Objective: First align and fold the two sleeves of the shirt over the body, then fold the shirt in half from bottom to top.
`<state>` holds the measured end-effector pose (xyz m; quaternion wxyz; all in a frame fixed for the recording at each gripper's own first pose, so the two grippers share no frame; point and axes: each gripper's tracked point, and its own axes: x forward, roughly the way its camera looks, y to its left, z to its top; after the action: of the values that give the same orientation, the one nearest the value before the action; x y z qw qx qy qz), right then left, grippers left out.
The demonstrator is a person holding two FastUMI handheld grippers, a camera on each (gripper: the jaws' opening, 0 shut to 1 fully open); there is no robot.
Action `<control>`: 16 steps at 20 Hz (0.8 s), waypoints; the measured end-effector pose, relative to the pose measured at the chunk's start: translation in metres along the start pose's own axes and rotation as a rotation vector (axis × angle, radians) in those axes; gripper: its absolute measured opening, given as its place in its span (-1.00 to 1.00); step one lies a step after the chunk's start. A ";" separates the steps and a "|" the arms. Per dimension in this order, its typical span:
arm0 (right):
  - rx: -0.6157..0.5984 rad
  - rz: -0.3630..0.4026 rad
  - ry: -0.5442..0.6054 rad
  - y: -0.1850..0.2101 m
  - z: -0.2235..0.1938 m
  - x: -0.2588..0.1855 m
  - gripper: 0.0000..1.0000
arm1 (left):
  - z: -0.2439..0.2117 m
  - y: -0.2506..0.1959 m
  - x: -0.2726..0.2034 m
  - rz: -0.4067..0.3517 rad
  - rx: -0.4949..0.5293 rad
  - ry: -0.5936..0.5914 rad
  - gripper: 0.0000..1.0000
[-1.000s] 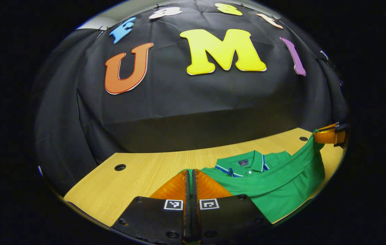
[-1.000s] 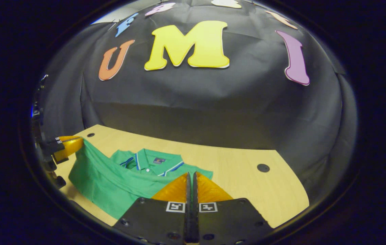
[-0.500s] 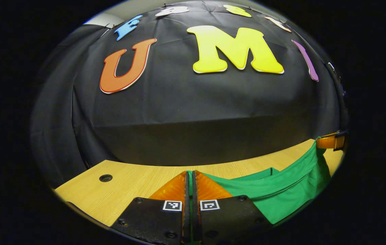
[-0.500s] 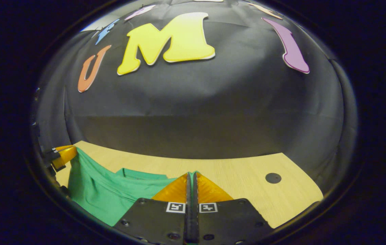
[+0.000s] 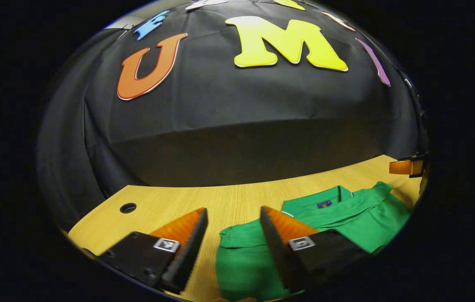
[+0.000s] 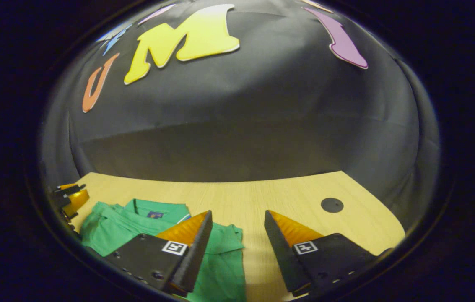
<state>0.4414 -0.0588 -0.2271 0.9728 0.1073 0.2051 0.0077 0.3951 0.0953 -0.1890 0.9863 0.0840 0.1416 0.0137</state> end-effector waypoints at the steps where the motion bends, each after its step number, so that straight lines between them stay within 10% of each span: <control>1: 0.013 0.009 -0.025 -0.001 0.006 -0.007 0.68 | 0.008 0.001 -0.010 0.007 -0.019 -0.016 0.89; 3: 0.042 -0.005 -0.108 -0.005 0.019 -0.019 0.94 | 0.020 -0.001 -0.010 0.019 -0.026 -0.036 0.98; 16: -0.110 -0.026 -0.209 0.030 0.021 -0.197 0.92 | 0.082 -0.045 -0.166 -0.045 -0.066 -0.105 0.99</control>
<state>0.2707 -0.0458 -0.1237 0.9933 0.0512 0.1034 -0.0047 0.2592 0.0293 -0.0734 0.9946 0.0489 0.0909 -0.0084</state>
